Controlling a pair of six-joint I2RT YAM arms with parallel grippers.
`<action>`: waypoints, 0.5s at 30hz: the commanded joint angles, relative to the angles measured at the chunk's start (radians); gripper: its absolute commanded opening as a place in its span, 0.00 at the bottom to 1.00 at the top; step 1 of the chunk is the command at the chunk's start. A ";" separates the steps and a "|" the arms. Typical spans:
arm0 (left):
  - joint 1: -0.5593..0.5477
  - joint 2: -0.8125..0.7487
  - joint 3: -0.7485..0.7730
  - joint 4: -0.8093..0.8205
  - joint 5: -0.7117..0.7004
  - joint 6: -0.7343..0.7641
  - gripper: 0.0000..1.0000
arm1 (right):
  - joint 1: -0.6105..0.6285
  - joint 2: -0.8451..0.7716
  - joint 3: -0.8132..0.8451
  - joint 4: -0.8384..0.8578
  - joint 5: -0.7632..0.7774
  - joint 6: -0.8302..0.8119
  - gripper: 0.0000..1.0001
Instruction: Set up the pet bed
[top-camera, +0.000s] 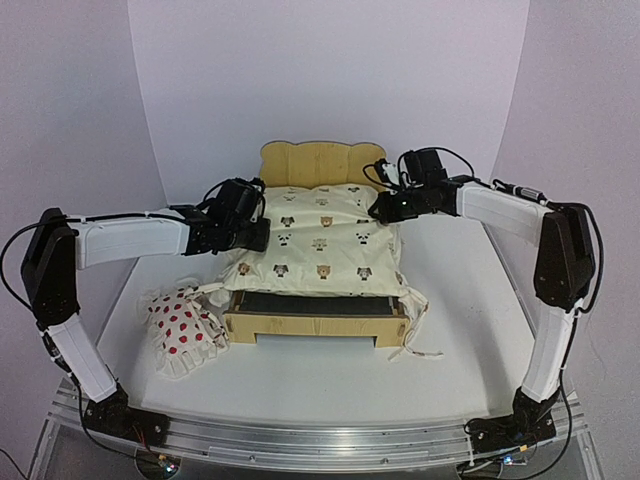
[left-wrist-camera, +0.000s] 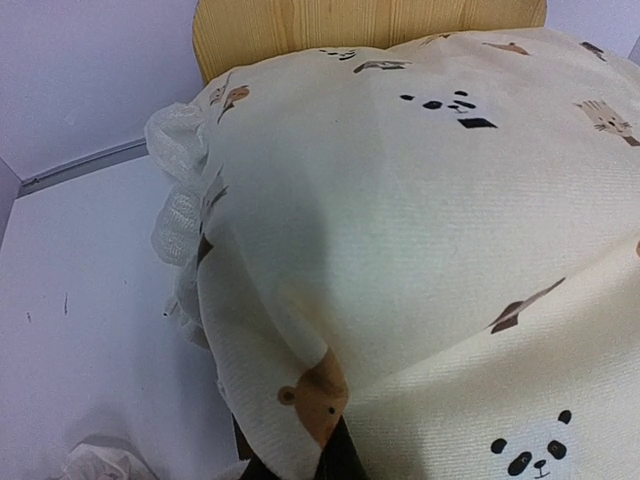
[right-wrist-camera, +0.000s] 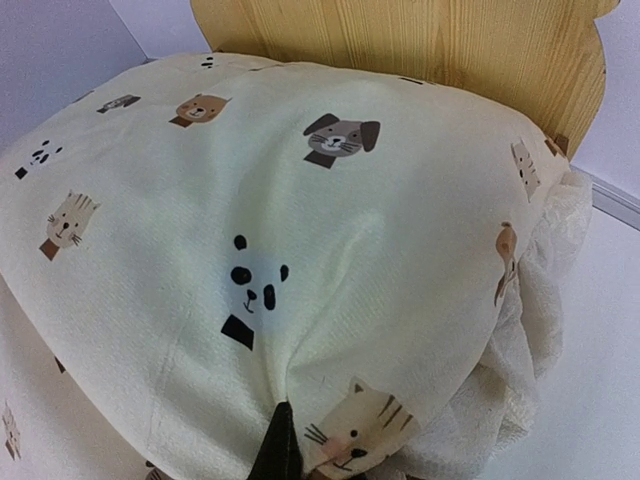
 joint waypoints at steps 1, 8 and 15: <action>0.022 0.007 0.011 0.047 -0.028 -0.006 0.00 | -0.019 0.006 0.056 0.029 0.086 -0.038 0.00; 0.022 -0.005 -0.014 0.038 -0.023 -0.018 0.00 | -0.020 -0.004 0.011 0.032 0.089 -0.006 0.00; 0.022 -0.053 -0.031 -0.066 -0.005 -0.059 0.71 | -0.020 -0.037 -0.040 0.030 0.093 0.017 0.62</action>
